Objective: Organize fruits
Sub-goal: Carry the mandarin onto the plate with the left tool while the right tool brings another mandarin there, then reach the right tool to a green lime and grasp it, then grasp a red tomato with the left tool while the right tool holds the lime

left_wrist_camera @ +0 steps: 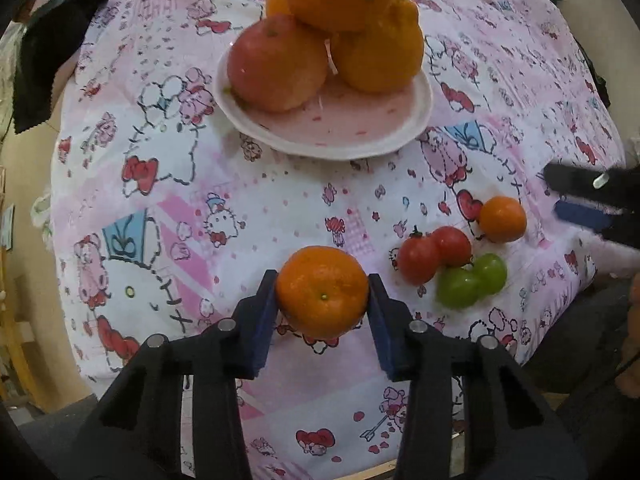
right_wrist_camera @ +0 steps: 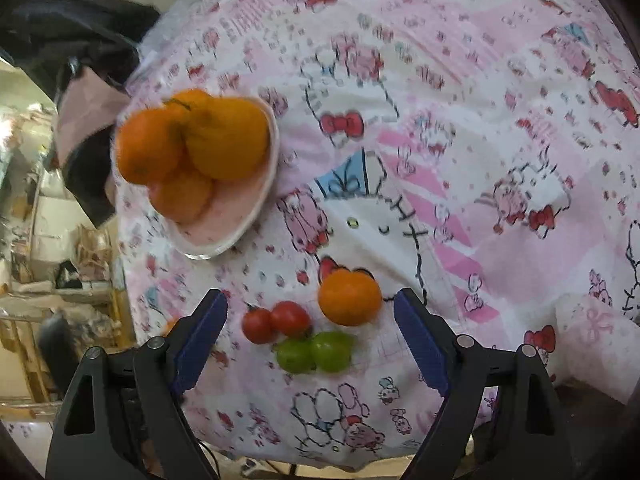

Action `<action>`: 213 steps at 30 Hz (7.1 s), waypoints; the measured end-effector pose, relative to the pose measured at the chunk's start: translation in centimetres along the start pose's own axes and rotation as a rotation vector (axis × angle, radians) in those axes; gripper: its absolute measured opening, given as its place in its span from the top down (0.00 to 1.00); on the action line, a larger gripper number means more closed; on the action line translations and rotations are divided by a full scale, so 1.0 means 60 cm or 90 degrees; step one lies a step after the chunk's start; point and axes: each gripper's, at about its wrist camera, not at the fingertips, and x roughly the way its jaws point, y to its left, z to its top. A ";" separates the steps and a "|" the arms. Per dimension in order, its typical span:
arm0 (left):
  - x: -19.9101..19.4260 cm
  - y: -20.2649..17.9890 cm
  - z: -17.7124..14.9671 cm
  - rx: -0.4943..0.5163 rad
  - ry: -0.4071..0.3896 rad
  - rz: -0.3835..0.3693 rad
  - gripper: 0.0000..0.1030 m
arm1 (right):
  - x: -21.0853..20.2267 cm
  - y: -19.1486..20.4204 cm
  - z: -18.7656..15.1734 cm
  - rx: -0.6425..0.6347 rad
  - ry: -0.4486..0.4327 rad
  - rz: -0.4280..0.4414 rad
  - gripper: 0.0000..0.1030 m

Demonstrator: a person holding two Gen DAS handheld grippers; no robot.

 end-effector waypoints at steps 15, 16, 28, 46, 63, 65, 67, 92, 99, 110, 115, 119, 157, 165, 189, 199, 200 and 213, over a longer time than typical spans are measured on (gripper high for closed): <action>-0.028 0.032 0.005 -0.072 -0.035 -0.002 0.63 | 0.067 -0.012 0.002 0.021 0.034 -0.058 0.33; -0.030 0.033 0.005 -0.074 -0.036 -0.002 0.63 | 0.071 -0.012 0.002 0.016 0.037 -0.064 0.36; -0.043 0.040 0.007 -0.088 -0.071 0.004 0.63 | 0.010 0.009 -0.008 -0.038 -0.048 -0.032 0.56; -0.078 0.069 0.005 -0.127 -0.153 0.016 0.62 | -0.048 0.067 -0.004 -0.070 -0.119 0.092 0.56; -0.043 0.053 0.066 -0.088 -0.141 -0.006 0.62 | -0.014 0.106 0.050 -0.131 -0.109 0.074 0.56; -0.035 0.054 0.077 -0.085 -0.146 -0.010 0.62 | 0.000 0.108 0.057 -0.136 -0.101 0.063 0.56; -0.021 0.053 0.084 -0.080 -0.147 -0.019 0.62 | 0.019 0.116 0.059 -0.154 -0.092 0.033 0.56; 0.058 0.026 0.142 -0.072 -0.113 -0.051 0.53 | 0.104 0.122 0.095 -0.080 -0.019 0.082 0.53; 0.046 0.030 0.142 -0.075 -0.135 -0.048 0.26 | 0.094 0.110 0.097 -0.051 -0.025 0.100 0.41; 0.032 0.030 0.137 -0.090 -0.136 -0.052 0.22 | 0.052 0.114 0.092 -0.057 -0.058 0.094 0.35; 0.007 0.034 0.120 -0.086 -0.155 -0.038 0.22 | 0.024 0.112 0.073 -0.066 -0.070 0.093 0.35; -0.015 0.042 0.109 -0.098 -0.165 -0.031 0.22 | 0.003 0.111 0.063 -0.064 -0.077 0.102 0.35; -0.141 0.037 -0.050 -0.132 -0.210 0.027 0.22 | -0.066 -0.002 -0.061 -0.096 -0.048 -0.009 0.35; -0.127 0.043 -0.054 -0.137 -0.186 0.009 0.22 | 0.019 0.005 -0.049 -0.079 0.063 -0.025 0.53; -0.102 0.058 -0.036 -0.174 -0.161 -0.005 0.22 | 0.094 0.002 -0.041 -0.028 0.128 -0.046 0.65; -0.101 0.059 -0.037 -0.172 -0.161 0.000 0.22 | 0.068 -0.014 -0.042 -0.011 0.100 -0.034 0.69; -0.099 0.057 -0.037 -0.169 -0.160 0.001 0.22 | 0.060 -0.017 -0.041 -0.005 0.092 -0.028 0.69; 0.002 -0.004 -0.016 -0.099 0.001 -0.061 0.25 | -0.034 -0.006 -0.029 0.011 -0.021 0.101 0.69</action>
